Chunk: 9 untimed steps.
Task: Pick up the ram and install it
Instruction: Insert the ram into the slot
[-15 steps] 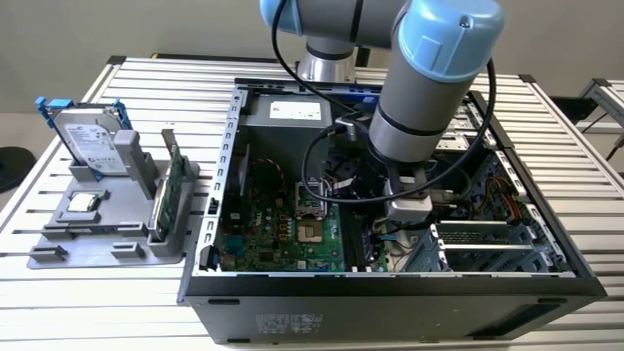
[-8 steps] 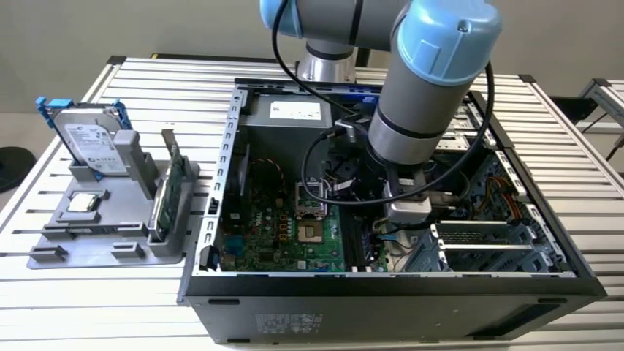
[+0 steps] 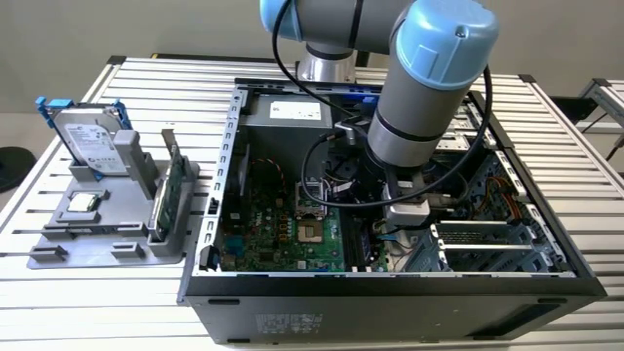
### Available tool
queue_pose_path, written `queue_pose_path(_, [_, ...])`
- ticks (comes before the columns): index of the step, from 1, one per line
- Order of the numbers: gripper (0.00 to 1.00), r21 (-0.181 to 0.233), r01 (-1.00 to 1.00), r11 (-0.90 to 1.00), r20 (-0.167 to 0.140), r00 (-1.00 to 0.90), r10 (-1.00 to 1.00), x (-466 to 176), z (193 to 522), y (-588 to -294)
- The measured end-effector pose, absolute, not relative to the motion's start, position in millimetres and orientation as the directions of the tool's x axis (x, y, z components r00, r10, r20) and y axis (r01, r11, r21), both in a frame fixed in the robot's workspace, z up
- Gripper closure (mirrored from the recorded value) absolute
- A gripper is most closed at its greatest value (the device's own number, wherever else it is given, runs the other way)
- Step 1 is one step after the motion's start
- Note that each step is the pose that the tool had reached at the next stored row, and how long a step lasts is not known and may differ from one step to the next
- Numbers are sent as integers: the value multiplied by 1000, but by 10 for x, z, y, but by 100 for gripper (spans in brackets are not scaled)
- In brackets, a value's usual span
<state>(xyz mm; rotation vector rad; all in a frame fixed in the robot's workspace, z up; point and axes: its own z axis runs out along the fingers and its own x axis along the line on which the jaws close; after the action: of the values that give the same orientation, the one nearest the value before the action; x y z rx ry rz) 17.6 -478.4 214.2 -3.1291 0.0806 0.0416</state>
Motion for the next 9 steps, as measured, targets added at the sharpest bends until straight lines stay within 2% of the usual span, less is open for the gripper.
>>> queue_pose_path(9, [100, -11, -52, -999, -27, 998, -51, 177, 2141, -4784])
